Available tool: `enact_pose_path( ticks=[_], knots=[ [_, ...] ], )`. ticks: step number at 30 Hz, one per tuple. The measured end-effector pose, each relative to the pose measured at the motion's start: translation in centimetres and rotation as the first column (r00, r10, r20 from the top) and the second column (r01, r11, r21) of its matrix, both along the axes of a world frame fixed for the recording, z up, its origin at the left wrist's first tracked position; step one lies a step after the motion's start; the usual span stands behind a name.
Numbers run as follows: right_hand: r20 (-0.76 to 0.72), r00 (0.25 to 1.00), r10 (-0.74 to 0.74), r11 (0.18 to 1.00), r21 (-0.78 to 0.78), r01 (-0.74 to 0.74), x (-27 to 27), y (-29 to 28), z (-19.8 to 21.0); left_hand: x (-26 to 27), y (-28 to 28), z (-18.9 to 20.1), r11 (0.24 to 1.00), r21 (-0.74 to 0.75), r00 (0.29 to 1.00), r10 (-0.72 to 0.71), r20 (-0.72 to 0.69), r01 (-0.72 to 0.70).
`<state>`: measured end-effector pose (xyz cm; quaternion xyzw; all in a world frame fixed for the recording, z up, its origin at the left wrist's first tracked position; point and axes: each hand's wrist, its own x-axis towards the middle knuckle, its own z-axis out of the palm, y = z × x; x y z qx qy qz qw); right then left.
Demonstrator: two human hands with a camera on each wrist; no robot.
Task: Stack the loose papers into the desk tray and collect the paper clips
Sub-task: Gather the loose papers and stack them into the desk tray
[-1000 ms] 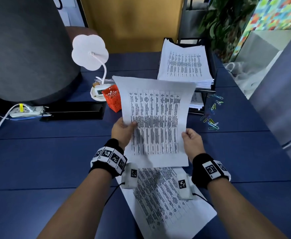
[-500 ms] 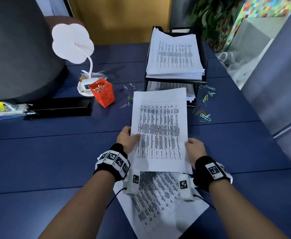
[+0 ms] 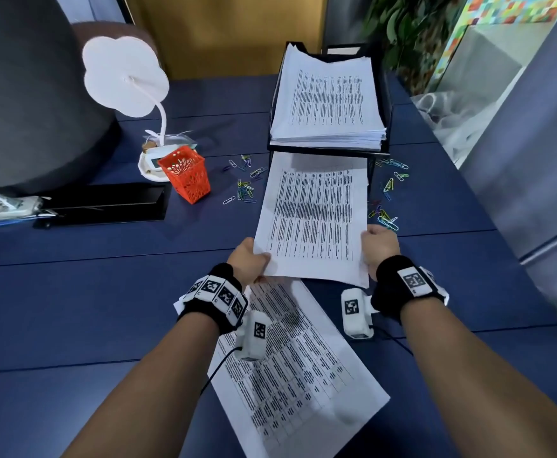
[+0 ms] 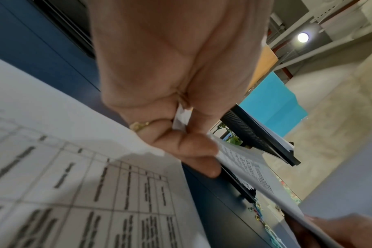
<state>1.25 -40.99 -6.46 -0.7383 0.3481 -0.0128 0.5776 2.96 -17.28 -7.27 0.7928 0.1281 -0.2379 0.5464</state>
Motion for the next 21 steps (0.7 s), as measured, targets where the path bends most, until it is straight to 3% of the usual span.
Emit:
enact_pose_path(
  ticks=[4,9,13,16,18,20,21],
  knots=[
    [0.033,0.999,0.016,0.994,0.111,-0.020,0.2,0.0,1.3,1.5,-1.0,0.5,0.996,-0.038,0.995,0.080,0.064,-0.078],
    [-0.089,0.988,0.128,0.944,0.317,-0.094,-0.6,-0.1,1.1,3.8,-2.4,1.4,0.991,-0.071,0.985,0.124,0.123,-0.116],
    [-0.016,1.000,-0.003,0.938,0.346,0.009,0.8,-0.2,0.7,5.1,-2.9,1.3,0.986,-0.139,0.980,0.112,0.165,-0.089],
    [0.009,0.998,-0.070,0.921,0.386,0.061,2.6,-0.5,1.2,5.7,-2.2,0.4,0.987,-0.154,0.981,-0.020,0.192,0.050],
    [0.021,0.997,-0.079,0.920,0.388,0.064,3.8,-0.8,1.7,5.8,-1.7,-0.2,0.988,-0.058,0.973,-0.128,0.193,0.142],
    [0.031,0.995,-0.091,0.915,0.397,0.071,4.9,-0.9,2.1,6.1,-1.1,-0.8,0.947,0.210,0.941,-0.284,0.186,0.244],
    [0.037,0.994,-0.102,0.909,0.410,0.078,5.5,-0.9,2.4,6.2,-0.9,-1.0,0.875,0.389,0.915,-0.371,0.158,0.287]
  ],
)
